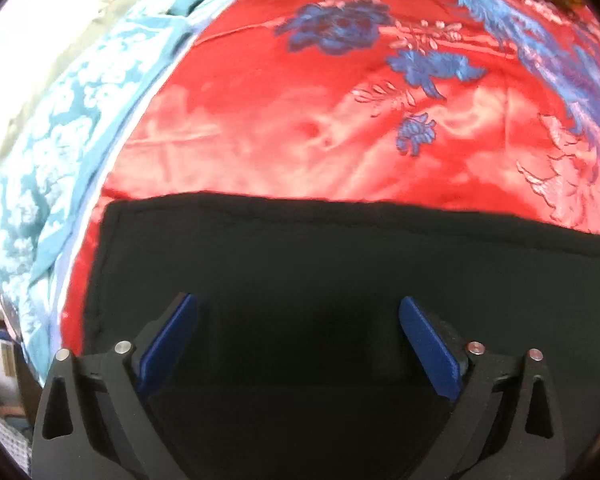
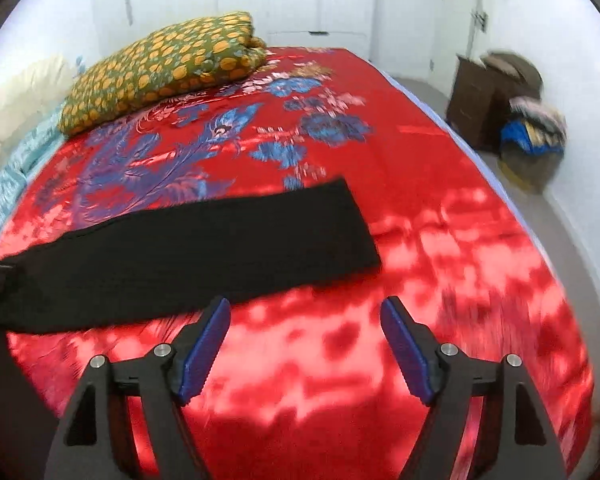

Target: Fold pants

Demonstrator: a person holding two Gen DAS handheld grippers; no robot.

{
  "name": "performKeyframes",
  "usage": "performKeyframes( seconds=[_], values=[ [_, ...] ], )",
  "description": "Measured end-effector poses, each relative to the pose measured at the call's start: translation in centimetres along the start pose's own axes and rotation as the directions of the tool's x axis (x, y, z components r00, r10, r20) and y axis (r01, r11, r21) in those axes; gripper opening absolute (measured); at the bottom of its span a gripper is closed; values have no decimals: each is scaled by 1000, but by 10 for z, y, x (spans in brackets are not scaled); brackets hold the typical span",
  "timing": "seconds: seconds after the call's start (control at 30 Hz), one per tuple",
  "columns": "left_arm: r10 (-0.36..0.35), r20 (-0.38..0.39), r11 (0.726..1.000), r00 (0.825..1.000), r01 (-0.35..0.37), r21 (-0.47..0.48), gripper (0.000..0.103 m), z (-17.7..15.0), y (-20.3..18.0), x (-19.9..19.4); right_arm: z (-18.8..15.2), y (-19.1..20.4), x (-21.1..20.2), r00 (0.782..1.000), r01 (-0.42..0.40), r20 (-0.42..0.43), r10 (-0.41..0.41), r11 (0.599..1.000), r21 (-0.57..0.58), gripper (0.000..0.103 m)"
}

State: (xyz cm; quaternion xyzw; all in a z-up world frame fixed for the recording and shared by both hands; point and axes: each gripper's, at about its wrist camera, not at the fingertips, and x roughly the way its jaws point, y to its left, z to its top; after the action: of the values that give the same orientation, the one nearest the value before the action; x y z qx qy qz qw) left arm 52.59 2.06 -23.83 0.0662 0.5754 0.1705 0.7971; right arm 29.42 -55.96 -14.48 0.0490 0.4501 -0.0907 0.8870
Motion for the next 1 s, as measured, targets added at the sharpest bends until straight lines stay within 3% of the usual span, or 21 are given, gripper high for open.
performKeyframes(
  seconds=[0.1, 0.17, 0.3, 0.37, 0.4, 0.47, 0.53, 0.6, 0.7, 0.73, 0.77, 0.8, 0.83, 0.87, 0.9, 1.0],
  values=[
    [-23, 107, 994, 994, 12, 110, 101, -40, 14, -39, -43, 0, -31, 998, -29, -56, 33, 997, 72, 81],
    [-75, 144, 982, 987, 48, 182, 101, -79, 23, -68, -82, 6, -50, 992, -43, -110, 56, 992, 118, 81],
    [-186, 100, 945, 978, 150, 291, 102, -163, 30, -87, -153, 16, -56, 974, -48, -207, 86, 981, 186, 82],
    [-145, 70, 944, 987, 116, 310, 102, -193, 26, -73, -180, 5, -45, 964, -4, -257, 65, 973, 232, 82],
    [-128, 56, 950, 990, 106, 295, 103, -204, 29, -63, -190, -6, -45, 970, 17, -237, 46, 967, 255, 82],
    [-202, 96, 964, 975, 181, 197, 103, -210, 53, -58, -190, -17, -53, 980, 49, -197, 9, 958, 284, 82],
    [-236, 81, 970, 968, 230, 85, 103, -207, 70, -49, -189, -22, -62, 979, 145, -177, -100, 954, 262, 82],
    [-240, 120, 970, 963, 242, 1, 102, -198, 82, -50, -190, -22, -77, 992, 107, -97, -82, 950, 294, 82],
    [-199, 252, 978, 947, 207, -3, 102, -176, 87, -54, -184, 0, -90, 997, 71, -10, -70, 969, 236, 91],
    [-201, 260, 978, 944, 209, -3, 102, -165, 87, -47, -182, 12, -90, 998, 66, 6, -69, 978, 197, 93],
    [-199, 224, 979, 954, 205, -2, 102, -153, 83, -33, -180, 24, -85, 999, 48, 16, -51, 985, 163, 94],
    [-192, 181, 981, 965, 196, -1, 103, -144, 82, -17, -180, 31, -77, 1000, 23, 4, -24, 988, 153, 94],
    [-222, 174, 974, 959, 227, -7, 103, -141, 82, -7, -179, 37, -66, 1000, 1, -17, 1, 988, 155, 94],
    [-269, 215, 960, 939, 279, -19, 103, -141, 88, -3, -181, 42, -54, 998, -17, -49, 26, 987, 163, 94],
    [-298, 220, 950, 929, 312, -31, 103, -141, 92, 1, -184, 46, -44, 996, -25, -79, 39, 985, 170, 97],
    [-288, 228, 953, 930, 301, -25, 103, -140, 91, -3, -189, 66, -27, 993, 63, -103, -56, 995, 72, 103]
  ],
)
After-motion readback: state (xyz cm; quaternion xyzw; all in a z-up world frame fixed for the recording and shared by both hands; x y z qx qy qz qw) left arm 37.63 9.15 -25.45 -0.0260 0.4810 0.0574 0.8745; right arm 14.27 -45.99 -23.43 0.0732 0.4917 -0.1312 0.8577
